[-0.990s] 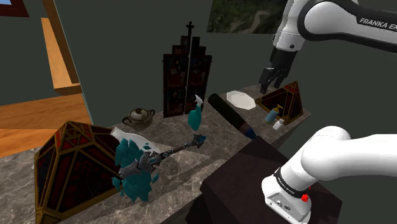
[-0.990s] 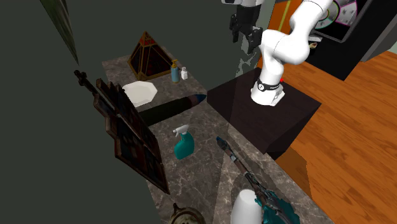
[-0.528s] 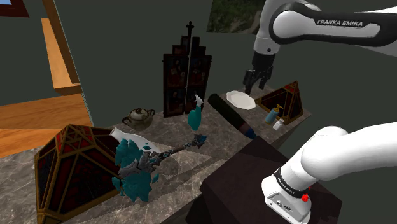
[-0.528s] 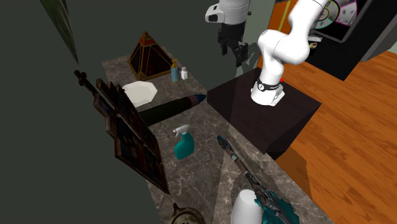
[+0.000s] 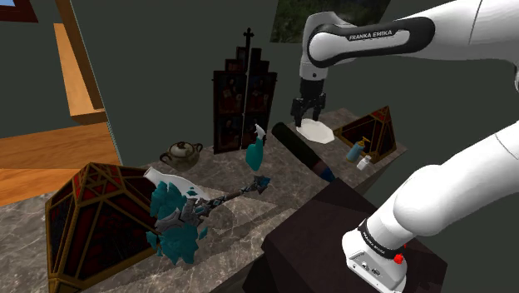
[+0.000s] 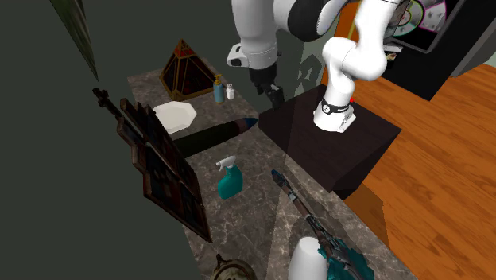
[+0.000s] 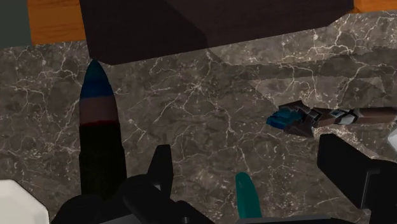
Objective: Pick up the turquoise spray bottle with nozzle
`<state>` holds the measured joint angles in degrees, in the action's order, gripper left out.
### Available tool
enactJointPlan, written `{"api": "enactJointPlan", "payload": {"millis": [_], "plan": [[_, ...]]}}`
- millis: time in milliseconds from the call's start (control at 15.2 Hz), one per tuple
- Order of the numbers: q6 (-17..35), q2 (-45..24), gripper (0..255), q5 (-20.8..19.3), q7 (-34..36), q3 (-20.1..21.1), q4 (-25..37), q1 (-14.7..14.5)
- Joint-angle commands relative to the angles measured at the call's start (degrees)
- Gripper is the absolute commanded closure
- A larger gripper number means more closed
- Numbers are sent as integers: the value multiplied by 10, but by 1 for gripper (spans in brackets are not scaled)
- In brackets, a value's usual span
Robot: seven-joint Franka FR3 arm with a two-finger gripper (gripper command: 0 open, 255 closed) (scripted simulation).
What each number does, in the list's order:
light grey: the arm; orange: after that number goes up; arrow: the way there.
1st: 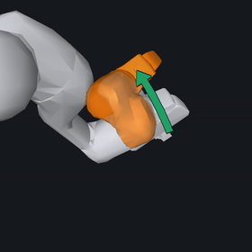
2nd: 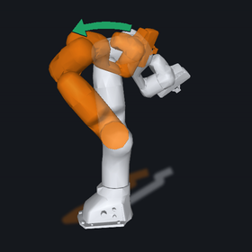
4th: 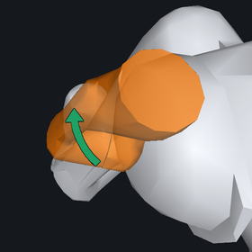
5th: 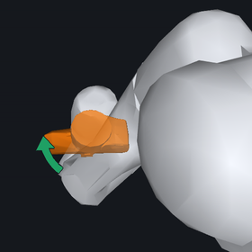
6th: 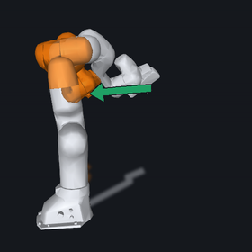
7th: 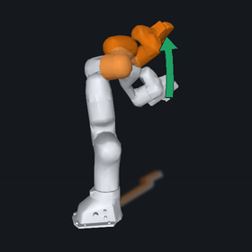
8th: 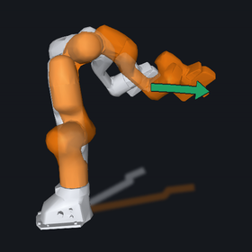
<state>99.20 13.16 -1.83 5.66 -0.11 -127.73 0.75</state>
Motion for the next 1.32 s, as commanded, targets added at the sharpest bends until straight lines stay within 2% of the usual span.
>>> {"api": "enactJointPlan", "payload": {"millis": [0,660,990,1254], "plan": [[12,-52,0,3,0,0,27,-1],[27,-307,0,18,-9,2,208,-1],[6,-438,0,25,-12,4,330,-1],[-26,-550,0,29,-14,7,450,-1]]}}
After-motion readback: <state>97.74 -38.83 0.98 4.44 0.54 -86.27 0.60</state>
